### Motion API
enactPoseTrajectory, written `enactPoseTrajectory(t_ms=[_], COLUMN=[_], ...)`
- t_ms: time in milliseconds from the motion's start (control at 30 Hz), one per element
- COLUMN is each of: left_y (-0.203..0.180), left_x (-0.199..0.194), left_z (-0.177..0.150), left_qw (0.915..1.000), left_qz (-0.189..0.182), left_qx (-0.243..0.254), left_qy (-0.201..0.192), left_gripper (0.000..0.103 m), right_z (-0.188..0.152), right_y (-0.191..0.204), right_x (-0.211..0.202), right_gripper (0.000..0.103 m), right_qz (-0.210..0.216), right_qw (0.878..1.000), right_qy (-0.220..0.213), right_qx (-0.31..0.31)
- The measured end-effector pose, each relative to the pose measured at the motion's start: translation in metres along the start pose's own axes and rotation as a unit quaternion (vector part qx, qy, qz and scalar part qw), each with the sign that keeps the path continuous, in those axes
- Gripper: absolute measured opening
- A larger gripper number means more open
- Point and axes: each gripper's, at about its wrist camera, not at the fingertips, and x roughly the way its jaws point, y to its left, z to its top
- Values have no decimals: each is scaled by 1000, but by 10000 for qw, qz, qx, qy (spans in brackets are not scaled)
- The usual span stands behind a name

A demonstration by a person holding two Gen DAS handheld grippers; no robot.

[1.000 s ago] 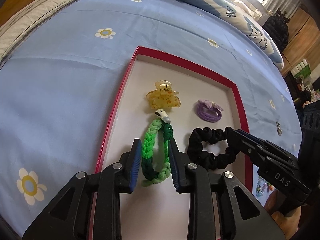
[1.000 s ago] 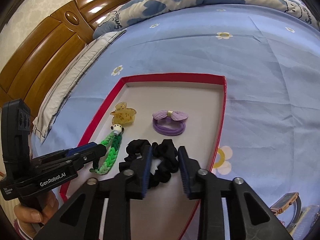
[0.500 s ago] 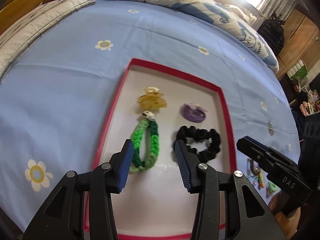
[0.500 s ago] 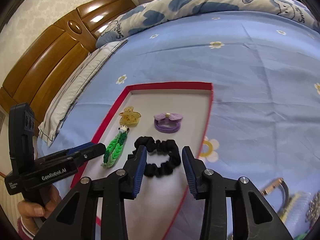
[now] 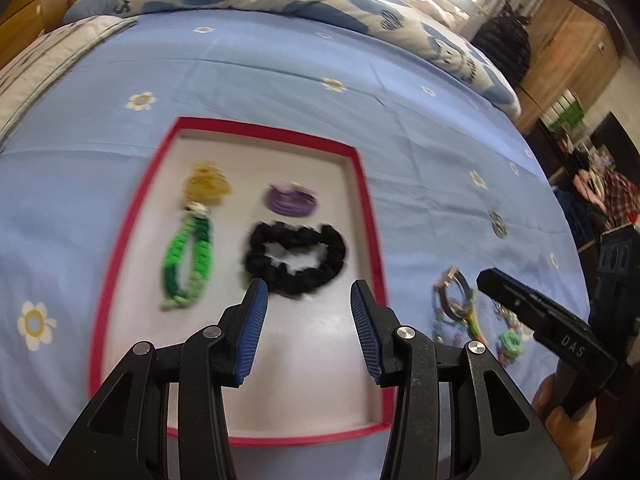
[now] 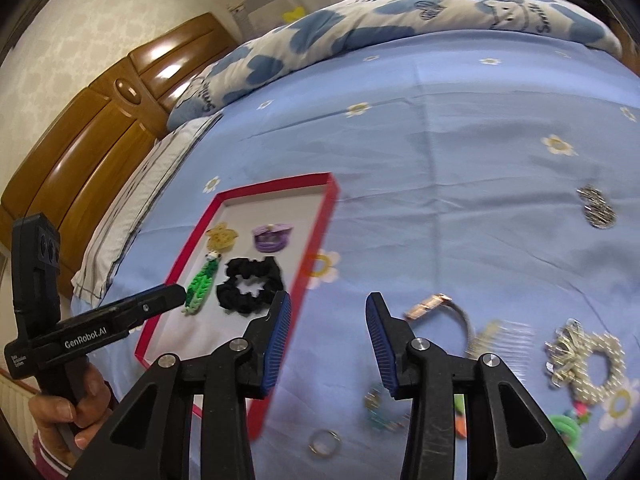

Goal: Organize jewelry
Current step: 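Move both tools back over the remaining jewelry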

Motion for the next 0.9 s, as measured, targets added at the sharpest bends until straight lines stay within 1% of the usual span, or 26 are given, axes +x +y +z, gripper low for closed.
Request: enactPoseTrajectory(t_ms=[300,600,900], left_y=[-43,-73,-99], left_x=[8,21,40], left_z=[-8,-10,-7], left_qw=[9991,9974,9948], left_qz=[-171,-296,-337], left_qx=[358,592,845], left_qy=[143,301,457], left_gripper=[42,42,42], right_z=[-18,-35,-49], right_y=[-40,-81,-118], right_x=[-32,-57,-71], right_gripper=[41,41,42], right_qz=[-232,-512,-849], right_qw=[9991,9963,9920], right_qy=[-162,-258,-284], right_qx=[329,635,893])
